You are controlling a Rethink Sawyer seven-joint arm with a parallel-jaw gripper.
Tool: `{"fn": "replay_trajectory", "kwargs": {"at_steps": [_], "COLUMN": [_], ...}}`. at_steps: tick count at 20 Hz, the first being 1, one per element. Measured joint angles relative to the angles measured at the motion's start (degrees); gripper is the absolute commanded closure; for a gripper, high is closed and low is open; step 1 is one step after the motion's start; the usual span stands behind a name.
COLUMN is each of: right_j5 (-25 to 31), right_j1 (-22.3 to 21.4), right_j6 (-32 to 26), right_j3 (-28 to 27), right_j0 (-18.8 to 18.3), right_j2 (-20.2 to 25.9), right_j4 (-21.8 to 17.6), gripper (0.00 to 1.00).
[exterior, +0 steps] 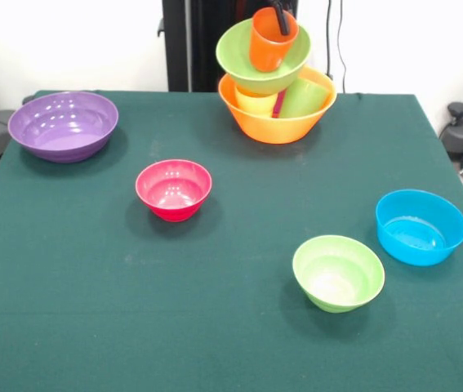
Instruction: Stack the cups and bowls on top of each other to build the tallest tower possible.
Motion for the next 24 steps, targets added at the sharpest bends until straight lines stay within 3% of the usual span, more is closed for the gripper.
{"fn": "replay_trajectory", "kwargs": {"at_steps": [10, 24], "right_j5": [0.01, -3.94], "right_j1": [-1.60, -2.71], "right_j6": [0.00, 0.00], "right_j3": [0.00, -0.13], "right_j0": [0.53, 4.66], "right_j2": [-0.48, -2.92], "right_j4": [-0.01, 0.00], "gripper": [1.00, 1.00]}}
